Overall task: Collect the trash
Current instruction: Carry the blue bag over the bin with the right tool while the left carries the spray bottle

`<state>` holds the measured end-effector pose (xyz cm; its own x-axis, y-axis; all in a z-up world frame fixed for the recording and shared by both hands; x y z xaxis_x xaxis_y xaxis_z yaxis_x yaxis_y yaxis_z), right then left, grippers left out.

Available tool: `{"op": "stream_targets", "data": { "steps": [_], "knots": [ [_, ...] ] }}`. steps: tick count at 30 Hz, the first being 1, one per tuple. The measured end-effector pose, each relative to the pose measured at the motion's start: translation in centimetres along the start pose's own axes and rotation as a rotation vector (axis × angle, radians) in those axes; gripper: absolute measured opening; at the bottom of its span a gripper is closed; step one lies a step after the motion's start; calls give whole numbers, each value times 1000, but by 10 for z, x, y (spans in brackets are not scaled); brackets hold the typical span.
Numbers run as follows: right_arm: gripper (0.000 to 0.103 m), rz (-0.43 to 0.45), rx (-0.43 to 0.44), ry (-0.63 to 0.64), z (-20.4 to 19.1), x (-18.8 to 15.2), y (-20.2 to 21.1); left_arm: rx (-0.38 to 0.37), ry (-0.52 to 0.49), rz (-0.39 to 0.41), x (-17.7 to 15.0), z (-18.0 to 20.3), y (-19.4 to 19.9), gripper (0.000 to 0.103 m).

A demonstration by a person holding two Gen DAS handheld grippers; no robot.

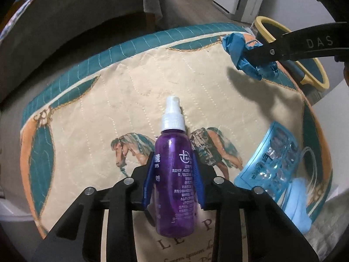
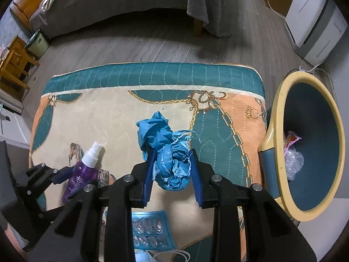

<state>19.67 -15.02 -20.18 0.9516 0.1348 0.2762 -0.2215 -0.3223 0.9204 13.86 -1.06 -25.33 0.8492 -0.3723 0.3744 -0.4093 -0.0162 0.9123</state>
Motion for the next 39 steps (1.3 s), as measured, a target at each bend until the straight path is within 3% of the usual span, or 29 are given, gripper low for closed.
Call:
{"op": "stream_targets", "data": {
  "steps": [10,18,25,31,39],
  "knots": [
    [30,59,2,1,-2,10,17,53,28,124,18,-12,37,33],
    [30,135,1,13,-2,19,44,81,46,274,48,-26,88,33],
    [30,215,-7,70,-10,29,75,65,97,375,80,-40,124,33],
    [30,289,0,82,-8,36,101,67,118,416,98,-39,140,33],
    [30,317,-13,43,27,28,120,45,78,431,116,-3,142,33]
  ]
}}
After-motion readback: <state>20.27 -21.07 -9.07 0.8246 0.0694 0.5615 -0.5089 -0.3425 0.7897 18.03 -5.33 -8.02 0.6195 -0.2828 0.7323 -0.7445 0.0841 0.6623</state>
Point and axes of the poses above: each gripper's, at about its wrist camera, not at the fingertips, and y roughly against the way its jaws point, z to its right, x to its top, the point moved 7 cm from there along -y, roughly the way its jaws point, and after that the axes turned 11 degrees about x, right-handed, at the moved point
